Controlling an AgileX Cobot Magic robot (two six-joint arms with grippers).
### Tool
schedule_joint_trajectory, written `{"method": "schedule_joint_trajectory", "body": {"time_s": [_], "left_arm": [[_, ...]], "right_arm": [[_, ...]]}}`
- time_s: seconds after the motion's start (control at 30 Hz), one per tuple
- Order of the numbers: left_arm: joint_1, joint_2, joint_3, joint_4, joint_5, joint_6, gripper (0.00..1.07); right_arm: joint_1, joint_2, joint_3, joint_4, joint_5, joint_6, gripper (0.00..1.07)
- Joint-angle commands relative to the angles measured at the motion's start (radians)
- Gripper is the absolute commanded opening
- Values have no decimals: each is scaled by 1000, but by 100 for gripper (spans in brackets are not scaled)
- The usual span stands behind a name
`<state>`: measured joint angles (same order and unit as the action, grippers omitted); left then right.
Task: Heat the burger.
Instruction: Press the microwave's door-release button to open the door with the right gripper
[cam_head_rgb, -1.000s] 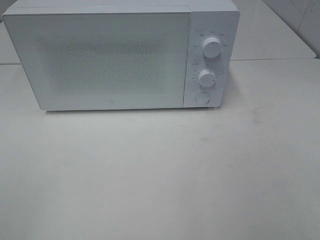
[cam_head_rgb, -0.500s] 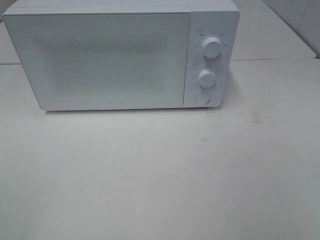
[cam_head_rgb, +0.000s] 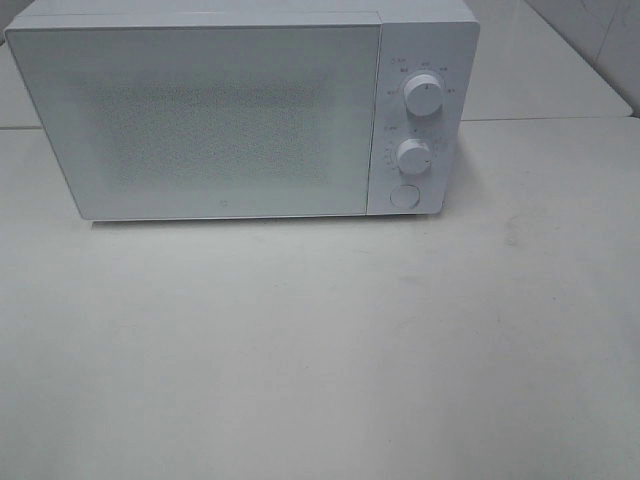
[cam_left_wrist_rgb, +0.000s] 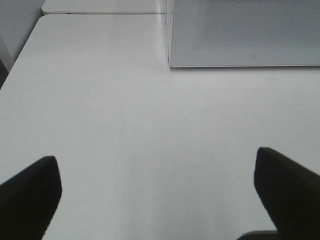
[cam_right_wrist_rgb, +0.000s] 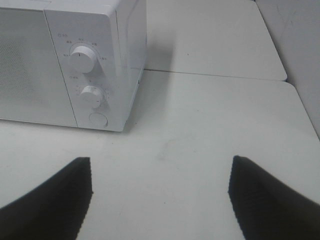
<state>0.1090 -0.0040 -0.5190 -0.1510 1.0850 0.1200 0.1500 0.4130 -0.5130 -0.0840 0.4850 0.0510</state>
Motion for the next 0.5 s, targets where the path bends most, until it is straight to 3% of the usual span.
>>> {"method": "schedule_joint_trajectory", "body": {"time_s": [0.03, 0.5], "left_arm": [[4, -19, 1, 2, -11, -6, 100], [4, -19, 1, 2, -11, -6, 100]], "right_arm": [[-9, 42, -7, -2, -75, -7, 74], [-9, 358, -7, -2, -411, -6, 74]]}}
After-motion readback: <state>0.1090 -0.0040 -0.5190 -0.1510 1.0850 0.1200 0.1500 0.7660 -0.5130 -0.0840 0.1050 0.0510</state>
